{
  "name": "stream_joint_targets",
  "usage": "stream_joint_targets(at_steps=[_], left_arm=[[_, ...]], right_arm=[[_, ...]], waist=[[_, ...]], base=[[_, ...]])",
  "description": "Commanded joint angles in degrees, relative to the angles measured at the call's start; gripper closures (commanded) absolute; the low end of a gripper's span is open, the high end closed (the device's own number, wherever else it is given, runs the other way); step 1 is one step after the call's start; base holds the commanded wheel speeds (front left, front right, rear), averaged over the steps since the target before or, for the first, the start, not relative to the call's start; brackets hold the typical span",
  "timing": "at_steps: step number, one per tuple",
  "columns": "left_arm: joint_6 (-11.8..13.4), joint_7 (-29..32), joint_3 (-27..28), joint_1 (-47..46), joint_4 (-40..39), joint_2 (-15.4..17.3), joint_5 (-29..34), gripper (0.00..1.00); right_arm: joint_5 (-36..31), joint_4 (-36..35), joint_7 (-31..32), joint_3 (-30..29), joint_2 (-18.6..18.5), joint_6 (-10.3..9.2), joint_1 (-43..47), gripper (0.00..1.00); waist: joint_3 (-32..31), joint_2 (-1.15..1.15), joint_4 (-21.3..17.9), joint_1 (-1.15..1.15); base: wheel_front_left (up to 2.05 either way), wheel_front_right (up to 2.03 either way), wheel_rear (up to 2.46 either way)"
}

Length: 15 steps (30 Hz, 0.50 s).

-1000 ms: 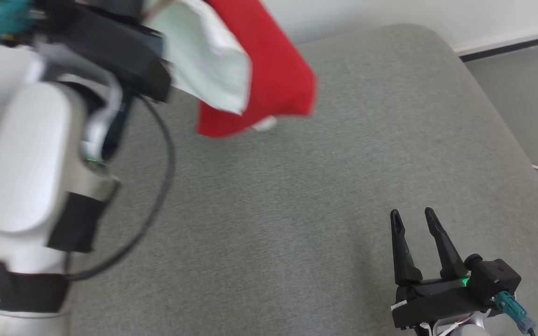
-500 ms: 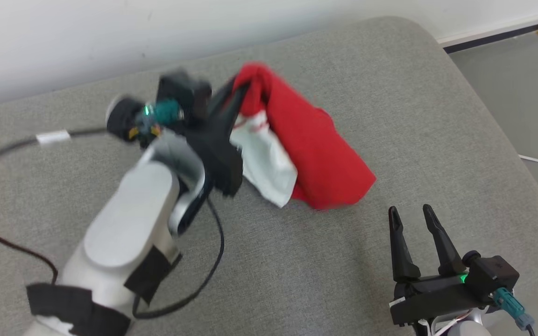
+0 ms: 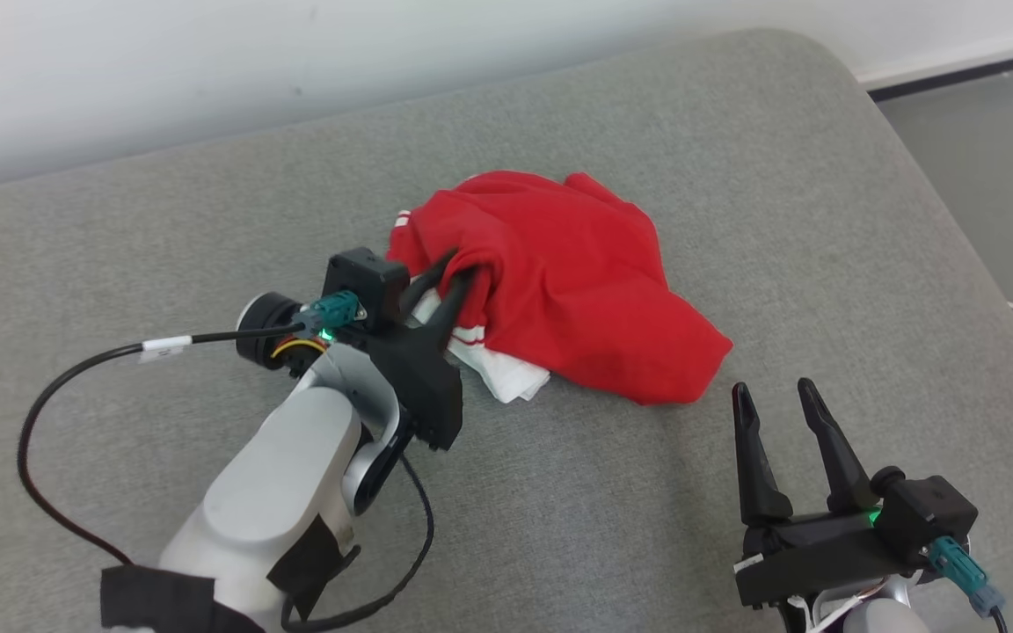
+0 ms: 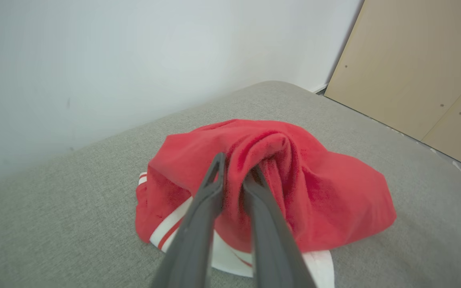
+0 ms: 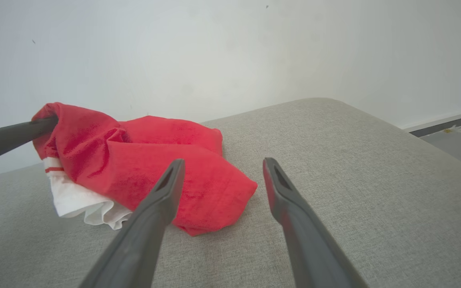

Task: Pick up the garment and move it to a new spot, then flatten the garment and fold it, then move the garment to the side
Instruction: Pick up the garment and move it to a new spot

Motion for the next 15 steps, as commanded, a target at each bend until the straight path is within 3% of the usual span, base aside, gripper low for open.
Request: stream_joint_targets(at_steps=[1, 8, 15], left_arm=[[0.1, -1.4, 0.2, -0.9, -0.2, -0.3, -0.7, 0.00], [0.3, -5.8, 1.6, -1.9, -3.2, 1.5, -1.5, 0.00], [3.0, -7.4, 4.8, 2.7, -8.6, 7.1, -2.4, 0.00]], right_arm=[[-0.4, 0.0, -0.1, -0.2, -0.1, -0.10, 0.8, 0.00], [-1.3, -0.5, -0.1, -1.2, -0.1, -0.10, 2.8, 0.00], [-2.1, -0.8, -0.1, -2.7, -0.1, -0.10, 4.2, 0.00]], waist=[[-1.1, 0.00, 1.1, 0.00], [-4.0, 0.00, 5.0, 0.00], [-6.5, 0.00, 8.9, 0.00]], base=[[0.00, 0.00, 0.00], [0.00, 0.00, 0.00], [0.00, 0.00, 0.00]])
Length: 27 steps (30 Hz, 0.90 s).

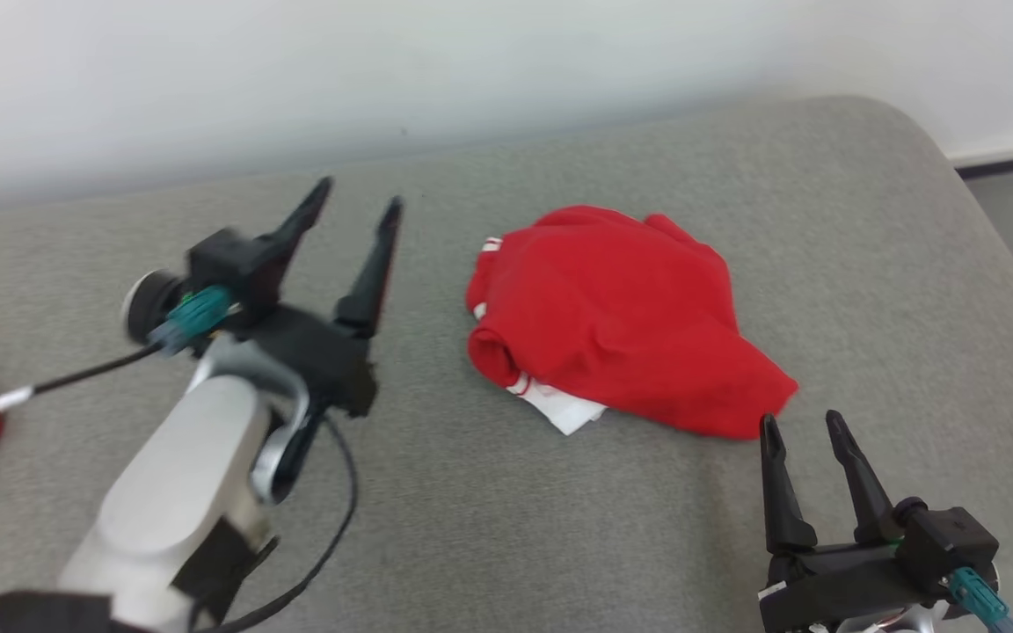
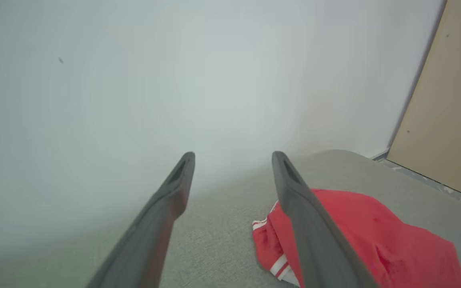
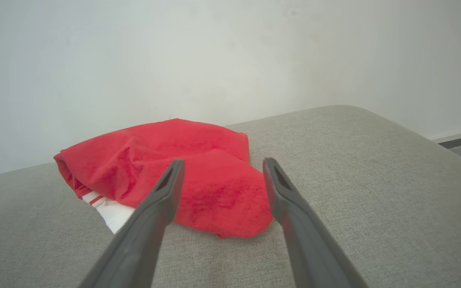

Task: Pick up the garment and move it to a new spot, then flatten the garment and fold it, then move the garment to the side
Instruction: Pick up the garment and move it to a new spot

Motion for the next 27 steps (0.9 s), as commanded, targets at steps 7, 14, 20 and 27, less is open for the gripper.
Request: stream_joint_targets(at_steps=[7, 14, 20, 27], left_arm=[[4.0, -2.1, 4.0, 10.6, -8.4, 4.9, -1.2, 0.00], [9.0, -2.6, 9.5, 24.5, -18.8, 7.9, 0.6, 0.00], [11.1, -2.6, 18.2, 36.2, -27.0, 4.9, 5.0, 0.00], [8.5, -2.6, 25.1, 45.7, -29.7, 0.6, 12.3, 0.00]], right_arm=[[-0.9, -0.7, -0.1, -1.1, -0.1, -0.10, 2.0, 0.00], [-1.5, -1.0, -0.1, -1.4, -0.1, -0.10, 3.0, 0.00], [-2.1, -1.3, -0.1, -1.6, -0.1, -0.10, 3.5, 0.00], [-2.8, -1.3, -0.1, -2.4, -0.1, -0.10, 4.8, 0.00]], waist=[[-3.8, 0.00, 4.0, 0.00], [-5.2, 0.00, 4.9, 0.00], [-5.7, 0.00, 4.9, 0.00], [-6.9, 0.00, 4.7, 0.00]], base=[[0.00, 0.00, 0.00], [0.00, 0.00, 0.00], [0.00, 0.00, 0.00], [0.00, 0.00, 0.00]])
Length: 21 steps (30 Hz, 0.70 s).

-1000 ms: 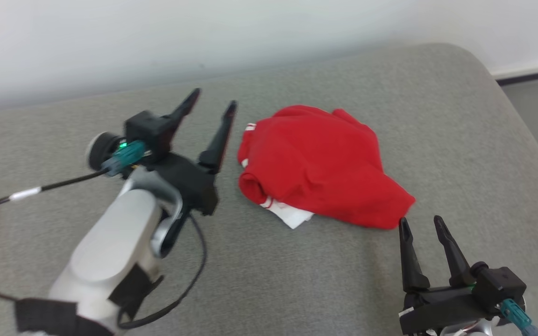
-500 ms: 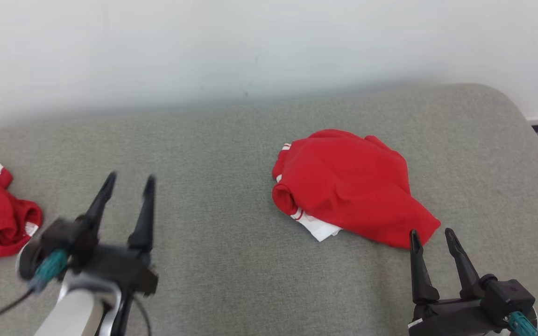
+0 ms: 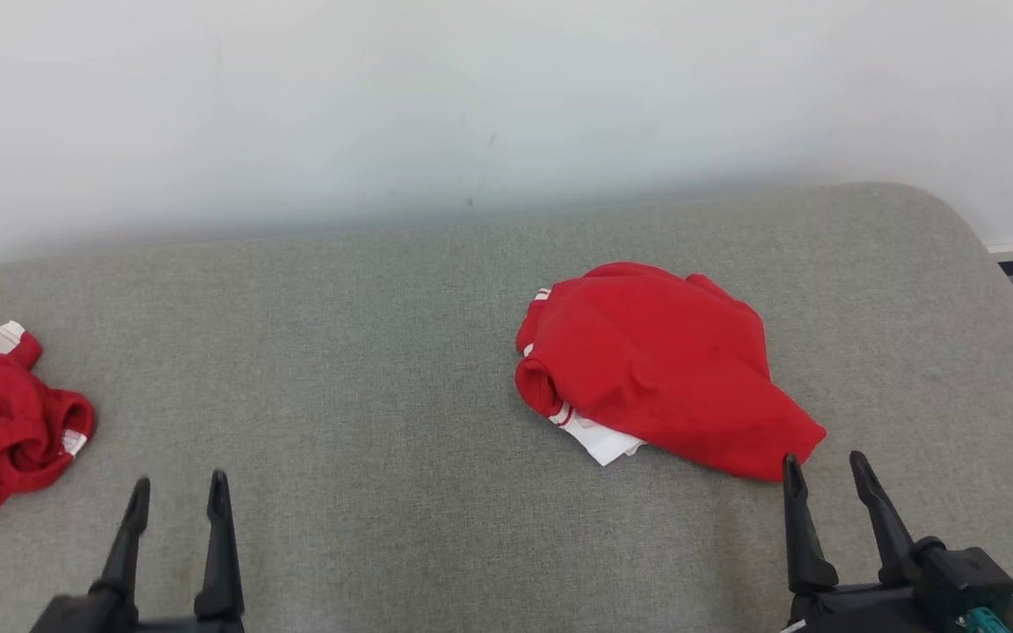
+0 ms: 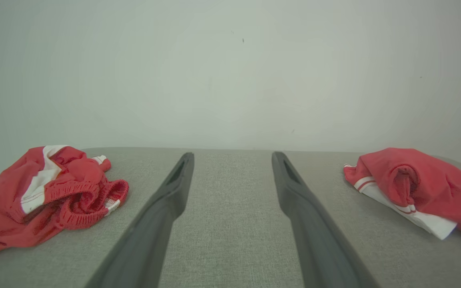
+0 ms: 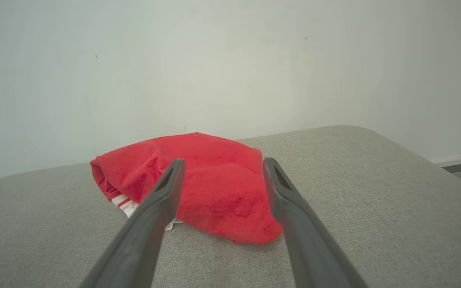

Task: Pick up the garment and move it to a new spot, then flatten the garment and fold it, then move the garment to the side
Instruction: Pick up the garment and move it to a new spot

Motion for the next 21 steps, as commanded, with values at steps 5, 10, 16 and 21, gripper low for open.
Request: stream_joint_targets(at_steps=[5, 10, 16, 21], left_arm=[[-4.5, -0.2, 6.1, 4.2, -0.1, -4.8, 3.5, 0.00], [-7.4, -0.2, 9.9, 5.7, -0.6, -7.7, 7.0, 0.00], [-9.5, -0.2, 12.3, 7.5, -0.4, -10.1, 10.7, 0.00], [-10.3, -0.2, 13.0, 7.7, -0.8, -10.9, 12.3, 0.00]], right_arm=[[-0.8, -0.4, -0.1, -0.7, -0.1, -0.10, 1.6, 0.00], [-1.0, -0.3, -0.1, -0.7, -0.1, -0.10, 2.0, 0.00], [-1.1, -0.2, -0.1, -0.9, -0.1, -0.10, 2.4, 0.00], [-1.3, 0.0, -0.1, -1.1, 0.0, -0.10, 2.7, 0.00]], waist=[[-0.9, 0.00, 0.4, 0.00], [-1.2, 0.00, 0.6, 0.00], [-1.4, 0.00, 0.9, 0.00], [-1.3, 0.00, 1.4, 0.00]], base=[[0.00, 0.00, 0.00], [0.00, 0.00, 0.00], [0.00, 0.00, 0.00], [0.00, 0.00, 0.00]])
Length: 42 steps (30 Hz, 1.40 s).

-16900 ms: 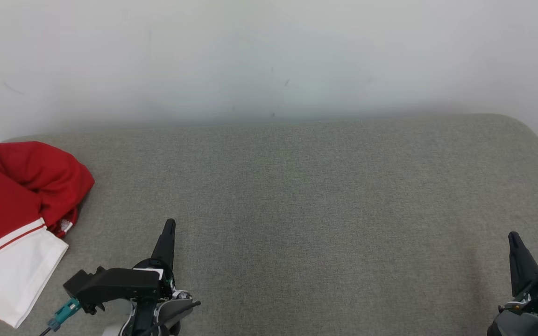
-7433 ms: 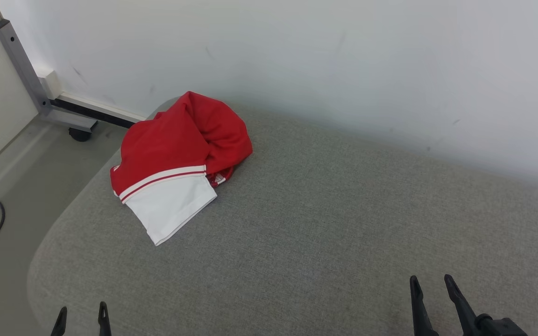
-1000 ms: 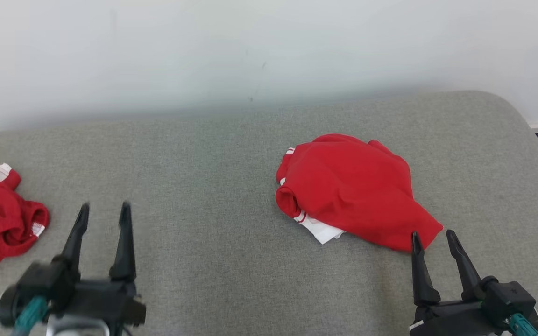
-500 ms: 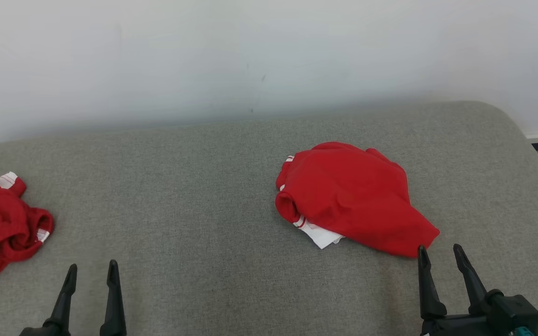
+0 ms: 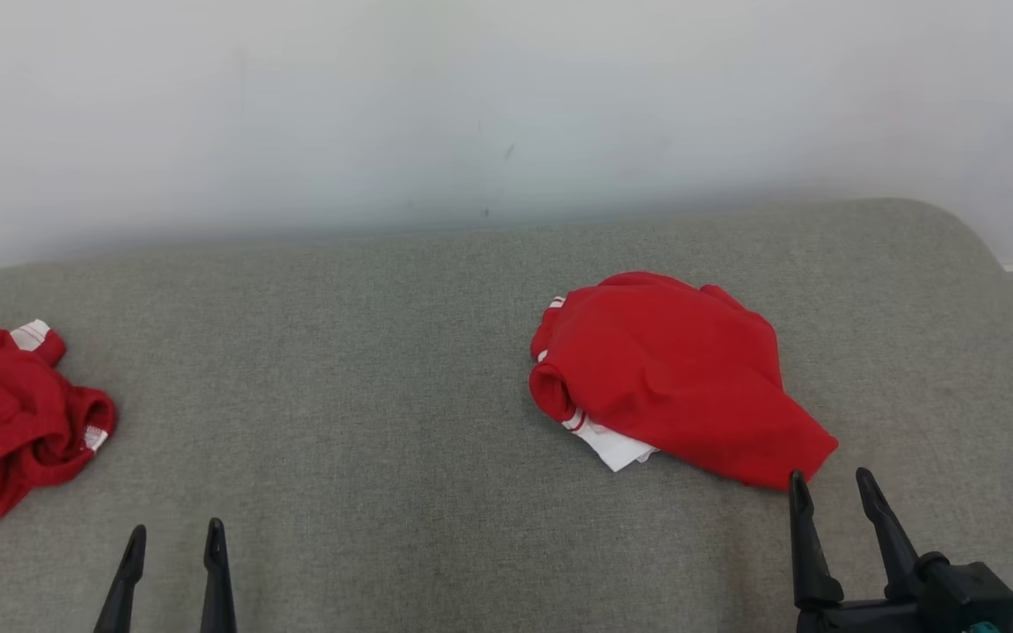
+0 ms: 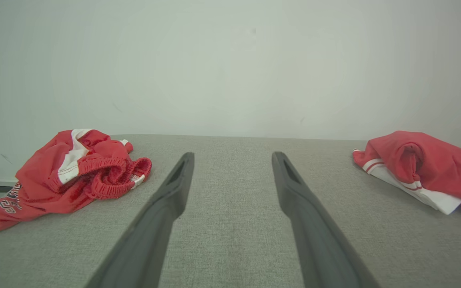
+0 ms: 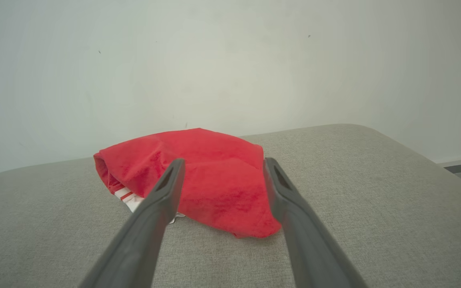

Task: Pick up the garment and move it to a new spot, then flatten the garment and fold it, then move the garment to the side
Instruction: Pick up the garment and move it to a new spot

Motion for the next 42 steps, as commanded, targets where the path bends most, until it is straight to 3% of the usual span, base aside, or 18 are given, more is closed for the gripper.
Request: stream_joint_targets(at_steps=[1, 7, 24, 42], left_arm=[[-0.2, -0.2, 0.4, 0.6, -0.3, -0.2, 0.5, 0.00], [-0.9, -0.2, 0.2, 1.4, 0.3, -0.5, 0.9, 0.00], [-0.9, -0.2, -2.1, -0.5, 3.8, 2.7, 1.3, 0.00], [-0.9, -0.2, -1.2, 0.0, 4.4, 2.3, 1.9, 0.00]], right_arm=[[-0.6, 0.1, -0.1, -0.1, 0.0, -0.10, 0.6, 0.00], [-0.6, 0.3, -0.1, -0.1, -0.1, -0.10, 0.5, 0.00], [0.0, 0.5, -0.1, 0.0, -0.1, -0.10, 1.0, 0.00], [-0.9, 0.7, -0.1, 0.3, -0.1, -0.10, 1.0, 0.00]], waist=[[0.1, 0.00, 0.1, 0.00], [0.1, 0.00, 0.4, 0.00], [-0.5, 0.00, 0.7, 0.00], [-0.6, 0.00, 0.6, 0.00]], base=[[0.00, 0.00, 0.00], [0.00, 0.00, 0.00], [0.00, 0.00, 0.00], [0.00, 0.00, 0.00]])
